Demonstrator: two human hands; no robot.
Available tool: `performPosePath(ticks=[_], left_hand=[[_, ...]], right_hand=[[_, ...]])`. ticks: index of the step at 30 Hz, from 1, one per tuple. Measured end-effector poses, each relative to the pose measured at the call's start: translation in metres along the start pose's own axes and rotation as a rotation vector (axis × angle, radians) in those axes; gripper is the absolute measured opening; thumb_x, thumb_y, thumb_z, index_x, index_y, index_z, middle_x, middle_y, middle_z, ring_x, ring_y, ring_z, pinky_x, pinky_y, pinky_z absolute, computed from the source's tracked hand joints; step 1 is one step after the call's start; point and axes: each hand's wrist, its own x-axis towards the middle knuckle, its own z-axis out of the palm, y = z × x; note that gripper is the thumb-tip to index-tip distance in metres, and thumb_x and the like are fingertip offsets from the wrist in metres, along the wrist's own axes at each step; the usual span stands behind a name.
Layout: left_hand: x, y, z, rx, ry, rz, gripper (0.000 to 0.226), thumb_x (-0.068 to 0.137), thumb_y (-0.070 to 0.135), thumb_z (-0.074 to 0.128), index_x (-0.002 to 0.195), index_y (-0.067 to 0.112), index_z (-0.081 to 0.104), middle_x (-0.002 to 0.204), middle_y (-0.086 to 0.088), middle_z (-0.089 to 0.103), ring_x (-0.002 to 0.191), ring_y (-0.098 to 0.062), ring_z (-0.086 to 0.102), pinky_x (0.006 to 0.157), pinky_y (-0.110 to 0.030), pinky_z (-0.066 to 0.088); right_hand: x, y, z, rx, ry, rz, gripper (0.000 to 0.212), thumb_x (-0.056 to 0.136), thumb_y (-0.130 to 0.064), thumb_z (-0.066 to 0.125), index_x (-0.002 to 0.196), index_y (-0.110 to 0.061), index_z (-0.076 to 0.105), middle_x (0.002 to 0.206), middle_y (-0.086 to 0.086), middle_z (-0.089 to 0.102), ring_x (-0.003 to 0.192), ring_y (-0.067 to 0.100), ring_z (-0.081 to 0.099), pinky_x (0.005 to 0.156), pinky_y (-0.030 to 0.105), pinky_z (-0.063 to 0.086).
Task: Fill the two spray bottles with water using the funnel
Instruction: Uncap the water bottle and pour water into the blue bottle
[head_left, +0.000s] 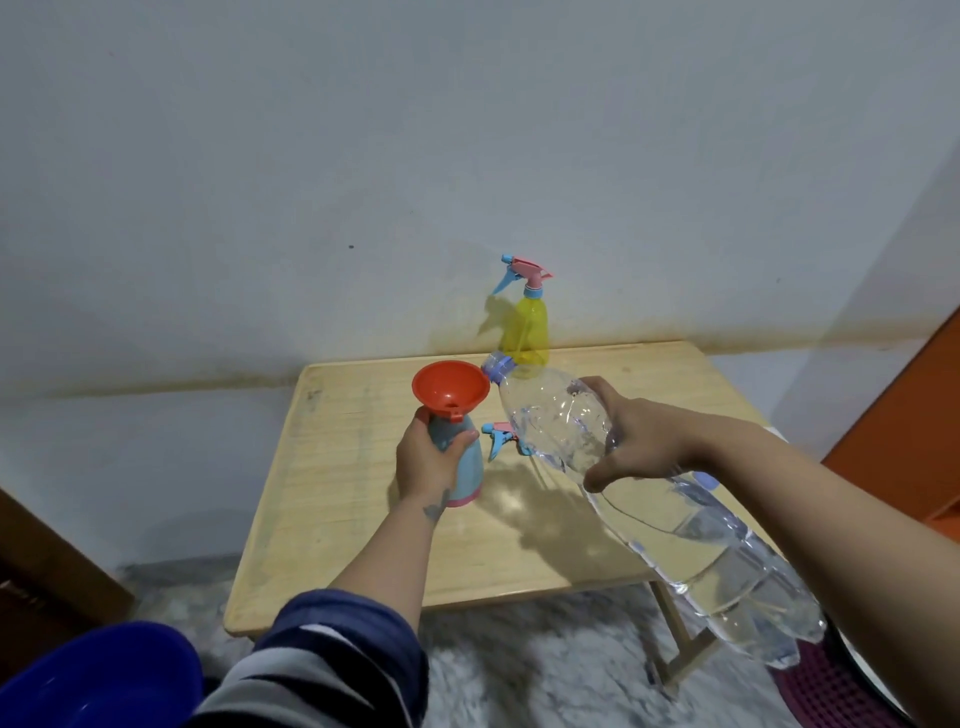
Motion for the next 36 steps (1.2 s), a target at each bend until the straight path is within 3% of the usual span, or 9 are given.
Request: performPosePath(ticks=[6, 10, 16, 25, 32, 36], left_hand=[[0.001, -0.007, -0.005, 0.008, -0.045, -0.013, 0.054, 0.075, 0.018, 0.079, 0.125, 0.016, 0.057, 0.114, 0.005, 0.06, 0.106, -0.015, 0.055, 0.085, -0.025, 0.041], [0.0, -0.006, -0.006, 0.0, -0.059, -0.001, 0.055, 0.075, 0.017, 0.079, 0.125, 0.015, 0.057, 0.111, 0.007, 0.057, 0.103, -0.01, 0.052, 0.085, -0.023, 0.039], [0.0, -0.006, -0.007, 0.047, -0.057, 0.03, 0.052, 0.075, 0.018, 0.079, 0.122, 0.015, 0.058, 0.106, 0.009, 0.056, 0.1, -0.01, 0.052, 0.084, -0.024, 0.039], [0.002, -0.007, -0.008, 0.072, -0.07, 0.035, 0.052, 0.075, 0.019, 0.08, 0.122, 0.016, 0.057, 0.107, 0.009, 0.057, 0.101, -0.011, 0.053, 0.085, -0.023, 0.04], [0.002, -0.006, -0.007, 0.082, -0.068, 0.008, 0.053, 0.074, 0.019, 0.08, 0.121, 0.017, 0.057, 0.111, 0.006, 0.059, 0.107, -0.016, 0.056, 0.088, -0.026, 0.043], [0.002, -0.005, -0.007, 0.077, -0.067, -0.002, 0.053, 0.074, 0.017, 0.08, 0.122, 0.017, 0.057, 0.111, 0.006, 0.059, 0.109, -0.019, 0.057, 0.088, -0.027, 0.044]], right_hand=[[0.003, -0.008, -0.004, -0.047, -0.048, 0.052, 0.099, 0.062, -0.036, 0.079, 0.137, -0.037, 0.014, 0.081, 0.007, 0.064, 0.066, 0.026, 0.06, 0.071, 0.04, 0.055], [0.003, -0.016, -0.01, -0.073, -0.086, 0.082, 0.095, 0.064, -0.034, 0.079, 0.135, -0.037, 0.016, 0.073, 0.004, 0.061, 0.057, 0.025, 0.058, 0.056, 0.034, 0.052], [0.003, -0.023, -0.018, -0.153, -0.151, 0.118, 0.1, 0.067, -0.035, 0.078, 0.139, -0.039, 0.009, 0.079, 0.008, 0.064, 0.061, 0.026, 0.059, 0.039, 0.02, 0.042], [0.005, -0.027, -0.026, -0.199, -0.182, 0.138, 0.099, 0.064, -0.037, 0.078, 0.137, -0.041, 0.011, 0.077, 0.007, 0.062, 0.058, 0.027, 0.059, 0.045, 0.022, 0.046], [0.008, -0.03, -0.031, -0.223, -0.179, 0.139, 0.097, 0.061, -0.037, 0.078, 0.132, -0.044, 0.012, 0.077, 0.007, 0.063, 0.057, 0.027, 0.059, 0.038, 0.019, 0.043], [0.008, -0.029, -0.032, -0.215, -0.177, 0.139, 0.104, 0.062, -0.037, 0.079, 0.137, -0.045, 0.007, 0.079, 0.01, 0.063, 0.057, 0.027, 0.058, 0.044, 0.022, 0.047]])
